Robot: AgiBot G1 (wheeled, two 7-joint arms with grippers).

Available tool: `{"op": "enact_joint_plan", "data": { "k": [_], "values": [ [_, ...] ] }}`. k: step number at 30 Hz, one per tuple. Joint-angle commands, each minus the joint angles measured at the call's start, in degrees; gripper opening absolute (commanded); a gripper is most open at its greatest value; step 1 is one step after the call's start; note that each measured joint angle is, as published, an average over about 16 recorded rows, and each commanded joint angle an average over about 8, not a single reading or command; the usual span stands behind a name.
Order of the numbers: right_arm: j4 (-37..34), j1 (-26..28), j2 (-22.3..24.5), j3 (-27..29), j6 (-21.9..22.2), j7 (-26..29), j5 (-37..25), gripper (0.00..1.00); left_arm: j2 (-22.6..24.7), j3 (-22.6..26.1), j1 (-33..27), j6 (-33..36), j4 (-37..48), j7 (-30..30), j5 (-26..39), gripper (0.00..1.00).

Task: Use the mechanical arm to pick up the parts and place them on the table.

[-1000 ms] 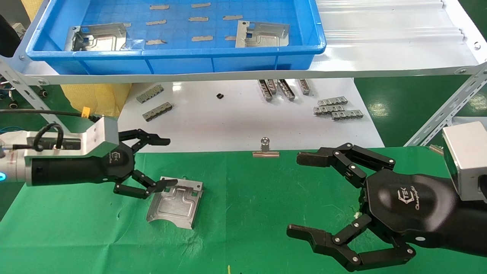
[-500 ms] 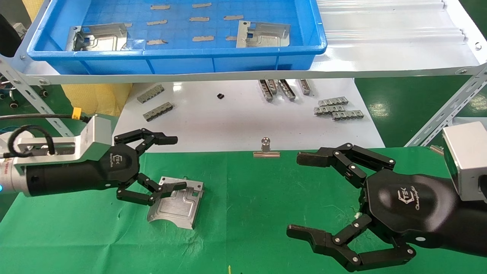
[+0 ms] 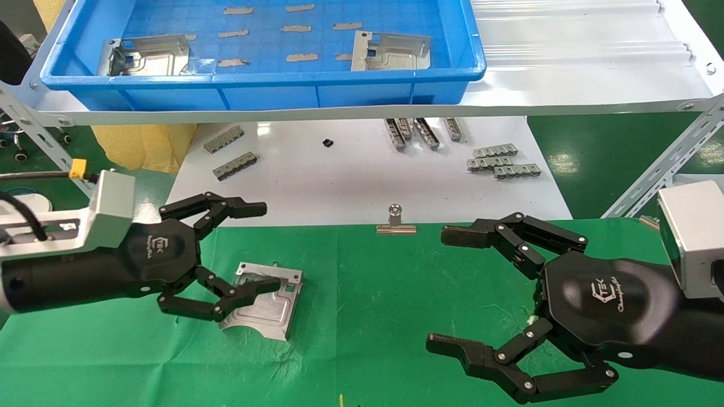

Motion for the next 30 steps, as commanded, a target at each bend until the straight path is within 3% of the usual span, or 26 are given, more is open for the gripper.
{"op": "enact_joint_plan", "data": {
  "k": [1,22,30],
  "values": [
    [0.0,0.0,0.0,0.0,0.0,0.0,0.0,1.0,-0.7,-1.1,1.3,-0.2,-2.3,-1.5,-0.7,1.0],
    [0.0,0.0,0.0,0.0,0.0,0.0,0.0,1.0,-8.3,-12.6,15.0,-2.2,-27.2,-16.8,-7.9,1.0],
    [0.0,0.0,0.0,0.0,0.0,0.0,0.0,1.0,-10.0,-15.2,18.2,-2.6,-32.9,-19.9,-9.6,1.0]
  ]
}}
